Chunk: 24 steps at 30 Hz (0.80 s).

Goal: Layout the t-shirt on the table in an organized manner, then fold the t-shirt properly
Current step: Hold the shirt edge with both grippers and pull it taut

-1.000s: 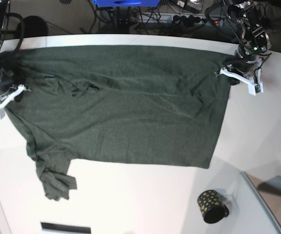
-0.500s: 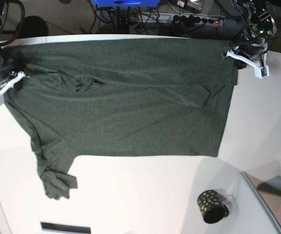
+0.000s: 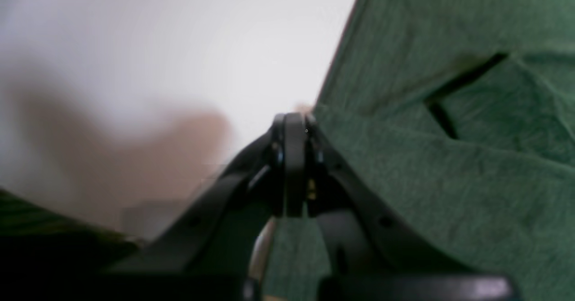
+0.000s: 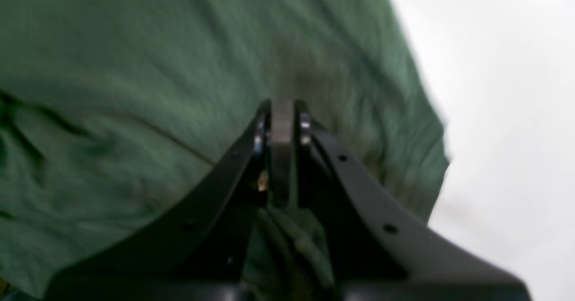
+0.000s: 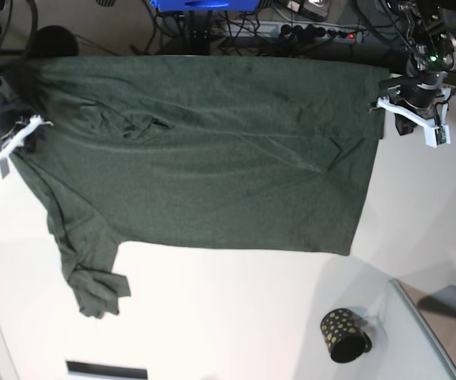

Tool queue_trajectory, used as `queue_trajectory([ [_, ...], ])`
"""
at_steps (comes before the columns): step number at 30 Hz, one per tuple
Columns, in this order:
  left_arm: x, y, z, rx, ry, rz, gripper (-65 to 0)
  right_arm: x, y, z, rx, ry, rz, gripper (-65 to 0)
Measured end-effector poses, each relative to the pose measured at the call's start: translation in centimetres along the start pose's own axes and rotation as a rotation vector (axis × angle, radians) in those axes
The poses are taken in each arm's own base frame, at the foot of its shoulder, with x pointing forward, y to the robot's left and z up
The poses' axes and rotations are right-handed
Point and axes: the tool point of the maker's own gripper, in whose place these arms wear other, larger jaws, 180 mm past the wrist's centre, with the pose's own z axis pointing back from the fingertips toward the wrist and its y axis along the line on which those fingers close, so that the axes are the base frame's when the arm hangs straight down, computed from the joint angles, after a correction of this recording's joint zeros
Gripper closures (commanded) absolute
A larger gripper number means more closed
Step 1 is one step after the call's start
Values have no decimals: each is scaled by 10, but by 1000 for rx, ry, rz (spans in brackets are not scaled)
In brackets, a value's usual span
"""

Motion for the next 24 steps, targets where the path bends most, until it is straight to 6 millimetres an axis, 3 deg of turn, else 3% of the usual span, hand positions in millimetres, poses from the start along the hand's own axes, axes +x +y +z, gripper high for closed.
queue_trajectory([
  [3, 6, 1, 6, 4, -17, -15, 0, 22, 3, 0, 3, -44, 15, -116],
  [6, 8, 2, 5, 5, -20, -18, 0, 62, -2, -12, 1, -110, 1, -249],
  [8, 14, 2, 3, 4, -30, -19, 0, 92, -8, -25, 2, -154, -33, -296],
  [10, 19, 1, 1, 3, -42, -19, 0, 112, -13, -40, 11, -168, -78, -300],
  [16, 14, 2, 3, 4, -34, -18, 0, 112, -31, -81, 5, -56, -230, -300],
  [20, 18, 16, 5, 37, -49, 4, 0, 125, -25, -83, 36, -75, -218, -305],
  [24, 2, 27, 2, 57, 4, 11, 0, 129, -19, -88, 66, -73, -226, -306],
])
